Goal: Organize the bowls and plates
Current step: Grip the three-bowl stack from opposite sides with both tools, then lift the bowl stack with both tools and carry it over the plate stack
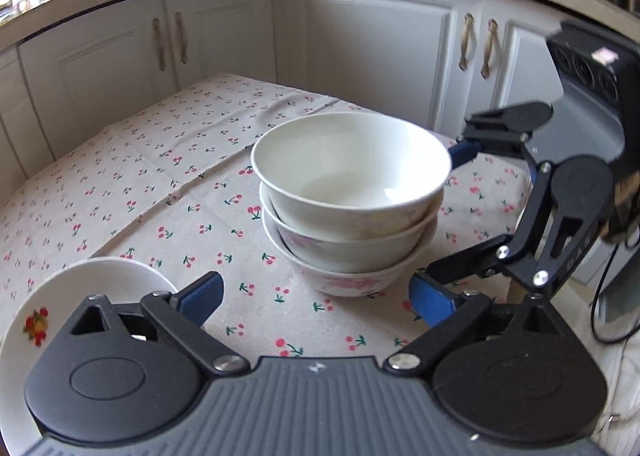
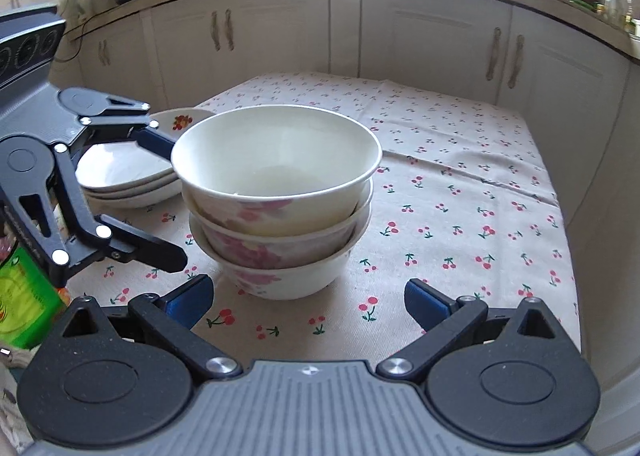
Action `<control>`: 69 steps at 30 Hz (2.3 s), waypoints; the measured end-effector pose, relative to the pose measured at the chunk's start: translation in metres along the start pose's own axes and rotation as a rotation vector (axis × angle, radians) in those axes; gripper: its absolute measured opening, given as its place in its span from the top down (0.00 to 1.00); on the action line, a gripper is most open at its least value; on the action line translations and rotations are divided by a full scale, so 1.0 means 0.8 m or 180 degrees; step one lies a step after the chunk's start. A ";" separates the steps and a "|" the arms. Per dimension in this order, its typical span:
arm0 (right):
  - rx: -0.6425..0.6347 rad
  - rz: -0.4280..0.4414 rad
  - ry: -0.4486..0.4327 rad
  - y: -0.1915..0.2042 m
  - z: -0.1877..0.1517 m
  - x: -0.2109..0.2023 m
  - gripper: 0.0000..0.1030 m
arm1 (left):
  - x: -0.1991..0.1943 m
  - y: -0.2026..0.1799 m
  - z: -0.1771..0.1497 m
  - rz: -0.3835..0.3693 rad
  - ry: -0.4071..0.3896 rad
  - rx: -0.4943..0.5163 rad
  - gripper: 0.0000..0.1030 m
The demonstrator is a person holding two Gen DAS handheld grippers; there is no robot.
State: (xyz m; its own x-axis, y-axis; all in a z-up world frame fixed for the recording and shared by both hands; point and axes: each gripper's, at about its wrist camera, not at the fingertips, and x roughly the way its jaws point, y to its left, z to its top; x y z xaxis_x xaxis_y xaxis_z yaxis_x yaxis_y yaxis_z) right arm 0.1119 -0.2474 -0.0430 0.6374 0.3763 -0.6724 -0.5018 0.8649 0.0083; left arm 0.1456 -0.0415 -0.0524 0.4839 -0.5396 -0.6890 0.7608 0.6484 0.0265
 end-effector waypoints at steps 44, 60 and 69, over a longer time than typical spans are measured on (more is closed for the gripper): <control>-0.1135 0.0923 0.0562 -0.023 0.059 0.036 0.17 | 0.062 0.031 0.032 -0.0993 0.0410 0.0598 0.24; -0.1294 0.1112 0.0661 -0.029 0.069 0.051 0.15 | 0.063 0.033 0.038 -0.1029 0.0442 0.0670 0.23; -0.1257 0.1029 0.0668 -0.023 0.069 0.046 0.16 | 0.059 0.029 0.037 -0.0990 0.0423 0.0704 0.24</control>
State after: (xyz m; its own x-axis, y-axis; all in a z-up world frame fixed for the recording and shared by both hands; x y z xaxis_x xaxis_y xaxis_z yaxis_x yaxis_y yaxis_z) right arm 0.1770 -0.2310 -0.0268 0.3045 0.4928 -0.8151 -0.8596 0.5108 -0.0123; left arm 0.1987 -0.0678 -0.0630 0.1668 -0.6084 -0.7759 0.9439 0.3261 -0.0528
